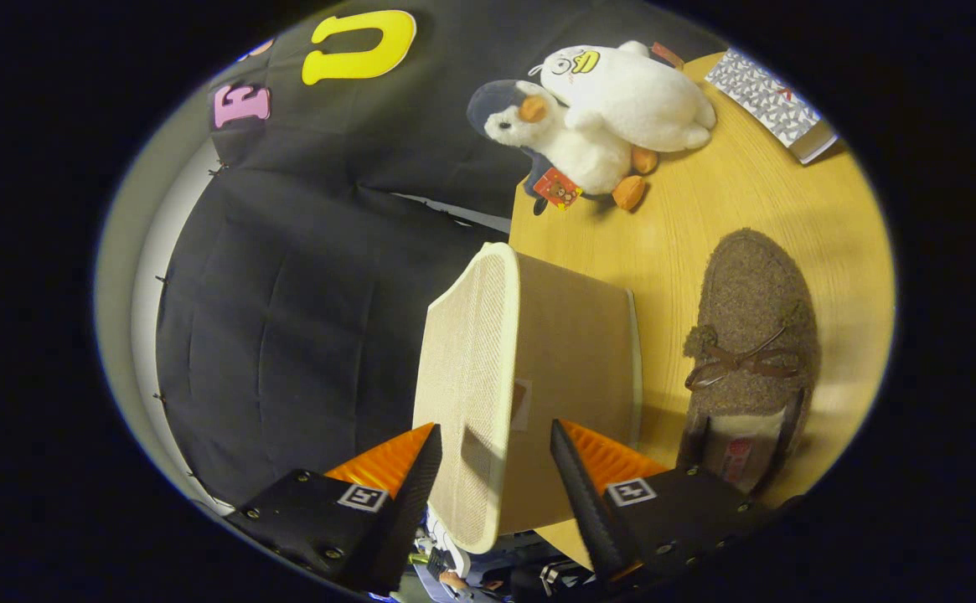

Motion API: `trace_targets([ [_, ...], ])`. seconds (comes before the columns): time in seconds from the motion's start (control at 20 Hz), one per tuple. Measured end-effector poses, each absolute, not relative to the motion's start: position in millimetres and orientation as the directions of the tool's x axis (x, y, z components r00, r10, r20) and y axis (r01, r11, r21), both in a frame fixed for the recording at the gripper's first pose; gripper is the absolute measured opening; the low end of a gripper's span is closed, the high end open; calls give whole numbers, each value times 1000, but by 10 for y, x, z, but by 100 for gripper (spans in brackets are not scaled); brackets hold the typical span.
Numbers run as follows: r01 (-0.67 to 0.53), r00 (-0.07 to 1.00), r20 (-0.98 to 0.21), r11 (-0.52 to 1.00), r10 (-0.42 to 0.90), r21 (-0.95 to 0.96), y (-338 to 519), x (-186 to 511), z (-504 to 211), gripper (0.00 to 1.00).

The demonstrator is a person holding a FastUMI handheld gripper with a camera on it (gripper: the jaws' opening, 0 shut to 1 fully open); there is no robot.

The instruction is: Open the storage box then place both shoes into the box .Put the left shoe in first, then the right shoe, with the right side of both shoes facing outward in a uniform manner.

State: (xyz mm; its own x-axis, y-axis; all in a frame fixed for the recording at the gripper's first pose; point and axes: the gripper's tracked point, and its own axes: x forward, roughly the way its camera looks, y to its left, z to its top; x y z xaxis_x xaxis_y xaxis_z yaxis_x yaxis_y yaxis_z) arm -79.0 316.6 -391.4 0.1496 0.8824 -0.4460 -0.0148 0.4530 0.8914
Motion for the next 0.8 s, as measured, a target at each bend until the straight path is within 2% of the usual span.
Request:
trace_targets([
  [0.05, -4, 155, -441, 447, 884, 894, 3223, -796, -3949, 58],
  [0.1, 19, 155, -438, 441, 885, 897, 3273, -794, -3965, 44],
  [0.15, 43, 151, -417, 415, 897, 909, 3221, -780, -3884, 25],
  [0.3, 49, 168, -395, 393, 903, 918, 3236, -715, -3814, 6],
  [0.4, 14, 164, -395, 398, 904, 917, 3275, -727, -3759, 5],
  [0.45, -2, 162, -400, 406, 902, 914, 3286, -724, -3736, 1],
  [0.8, -39, 185, -441, 455, 878, 890, 3304, -708, -3480, 0],
])
